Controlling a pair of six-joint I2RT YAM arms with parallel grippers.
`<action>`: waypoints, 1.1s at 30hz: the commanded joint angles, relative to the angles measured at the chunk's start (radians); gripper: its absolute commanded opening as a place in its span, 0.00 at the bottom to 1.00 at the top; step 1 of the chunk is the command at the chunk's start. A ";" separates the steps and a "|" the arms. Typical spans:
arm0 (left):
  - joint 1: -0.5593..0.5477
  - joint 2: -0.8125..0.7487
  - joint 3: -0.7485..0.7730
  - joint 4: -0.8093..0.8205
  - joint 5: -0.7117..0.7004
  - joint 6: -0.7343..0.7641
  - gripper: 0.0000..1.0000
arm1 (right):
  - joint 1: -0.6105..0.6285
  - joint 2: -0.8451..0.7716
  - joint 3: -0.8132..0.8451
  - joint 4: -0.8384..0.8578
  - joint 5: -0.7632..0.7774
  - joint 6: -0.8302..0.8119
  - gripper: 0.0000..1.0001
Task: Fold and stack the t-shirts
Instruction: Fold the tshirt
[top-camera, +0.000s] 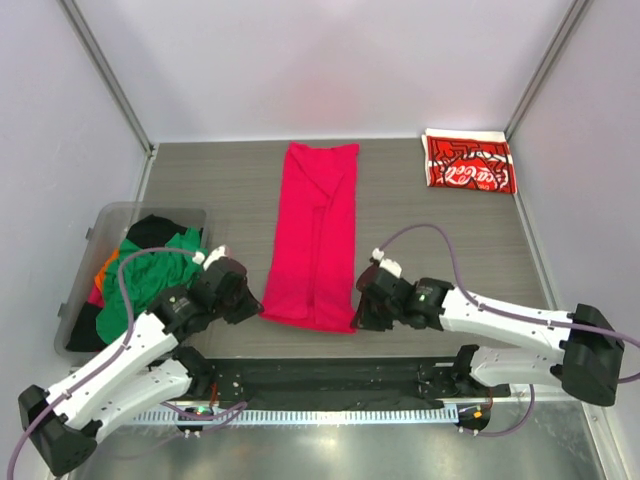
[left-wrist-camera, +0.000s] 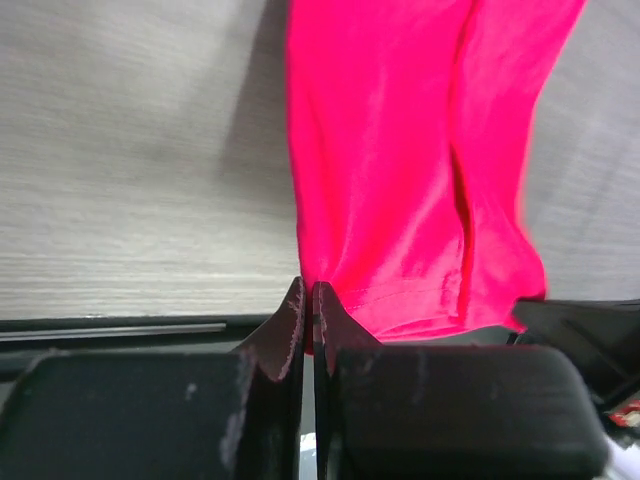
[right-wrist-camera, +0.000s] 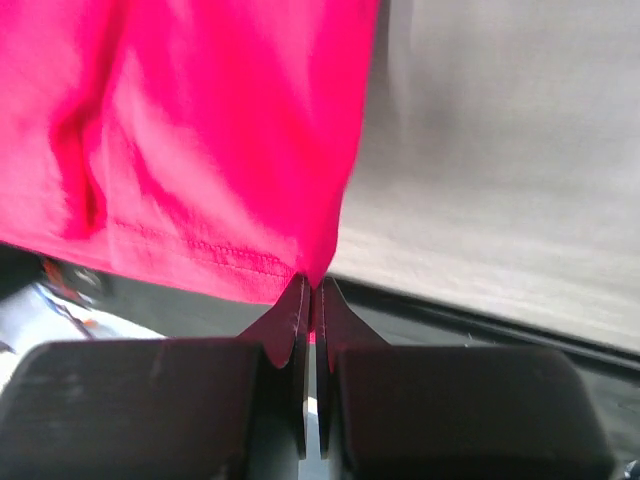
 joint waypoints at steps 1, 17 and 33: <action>-0.001 0.080 0.140 -0.053 -0.121 0.066 0.00 | -0.133 0.024 0.148 -0.095 0.087 -0.096 0.01; 0.235 0.766 0.755 0.065 -0.068 0.387 0.00 | -0.541 0.494 0.724 -0.121 -0.051 -0.508 0.01; 0.361 1.153 1.036 0.079 0.031 0.453 0.00 | -0.646 0.825 0.991 -0.121 -0.170 -0.610 0.01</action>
